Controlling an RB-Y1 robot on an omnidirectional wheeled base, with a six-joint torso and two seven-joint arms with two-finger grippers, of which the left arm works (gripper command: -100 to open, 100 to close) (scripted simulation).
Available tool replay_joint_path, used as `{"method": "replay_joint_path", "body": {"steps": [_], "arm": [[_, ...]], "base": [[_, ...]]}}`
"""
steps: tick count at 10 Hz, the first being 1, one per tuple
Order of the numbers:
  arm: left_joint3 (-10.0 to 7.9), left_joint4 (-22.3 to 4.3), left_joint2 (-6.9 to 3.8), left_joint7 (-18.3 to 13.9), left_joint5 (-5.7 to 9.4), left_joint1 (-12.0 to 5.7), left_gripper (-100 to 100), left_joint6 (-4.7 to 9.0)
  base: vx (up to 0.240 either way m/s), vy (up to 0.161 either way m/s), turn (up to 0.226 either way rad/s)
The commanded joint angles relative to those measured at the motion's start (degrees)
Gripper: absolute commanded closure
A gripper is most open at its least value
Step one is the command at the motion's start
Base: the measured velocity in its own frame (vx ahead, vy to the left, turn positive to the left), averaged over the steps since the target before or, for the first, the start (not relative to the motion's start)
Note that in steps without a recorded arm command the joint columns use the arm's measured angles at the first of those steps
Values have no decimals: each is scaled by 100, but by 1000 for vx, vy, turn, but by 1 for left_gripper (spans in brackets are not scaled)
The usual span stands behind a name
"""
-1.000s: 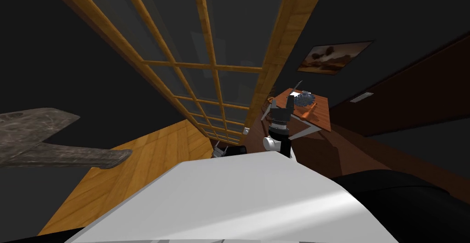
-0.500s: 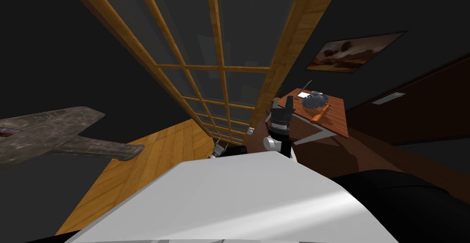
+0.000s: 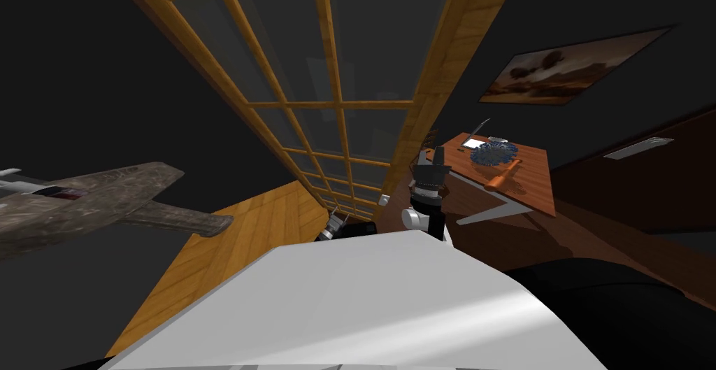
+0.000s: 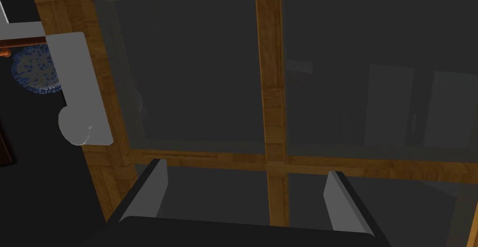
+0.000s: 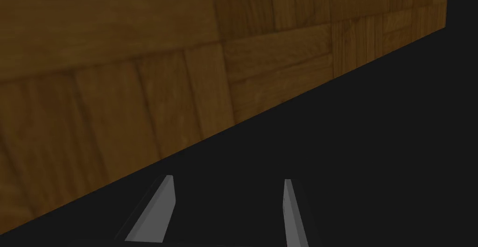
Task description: Push the door open
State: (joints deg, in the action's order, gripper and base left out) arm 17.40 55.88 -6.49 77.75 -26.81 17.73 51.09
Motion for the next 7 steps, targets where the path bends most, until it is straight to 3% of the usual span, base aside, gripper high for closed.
{"method": "replay_joint_path", "body": {"steps": [1,7], "arm": [[16,-57,14,-7,21,-91,-100,-25],[69,-174,68,-27,71,-314,-100,-115]], "base": [[0,7,58],[-5,-3,41]]}}
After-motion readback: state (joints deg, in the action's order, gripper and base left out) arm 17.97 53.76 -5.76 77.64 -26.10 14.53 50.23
